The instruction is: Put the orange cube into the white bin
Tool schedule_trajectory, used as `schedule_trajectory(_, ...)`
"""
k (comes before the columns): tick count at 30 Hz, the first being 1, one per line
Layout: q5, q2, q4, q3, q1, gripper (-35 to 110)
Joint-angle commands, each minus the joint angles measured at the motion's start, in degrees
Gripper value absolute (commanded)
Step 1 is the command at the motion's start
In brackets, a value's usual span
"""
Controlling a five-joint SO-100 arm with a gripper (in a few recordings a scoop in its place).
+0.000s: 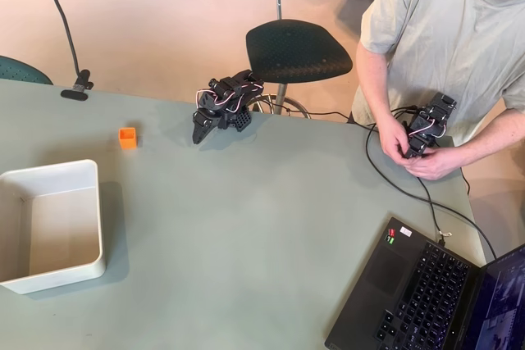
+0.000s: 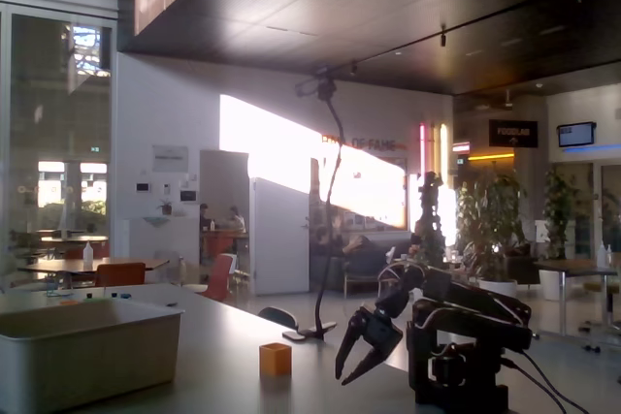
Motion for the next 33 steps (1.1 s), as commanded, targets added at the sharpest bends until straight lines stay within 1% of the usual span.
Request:
schedule_trajectory(1,-0.3,0.3,-0.6,-0.4,-0.3,3)
schedule_trajectory(7,0.0,0.3,-0.6,-2.6,-0.3,3)
schedule_trajectory(12,-0.1,-0.4,-1.2,-17.9,-0.3,3)
schedule_trajectory(16,-0.2,-4.3,-5.8,-28.4,0.4,3)
schedule_trajectory(19,-0.2,-15.6,-7.0,-38.8,0.6,3)
schedule_trajectory(23,-0.2,-38.8,-6.2,-57.7,2.4,3)
schedule_trajectory(28,0.4,-64.6,-3.3,-80.1,11.0,3)
schedule_trajectory(33,0.5,-86.9,1.5,-93.3,20.8,3)
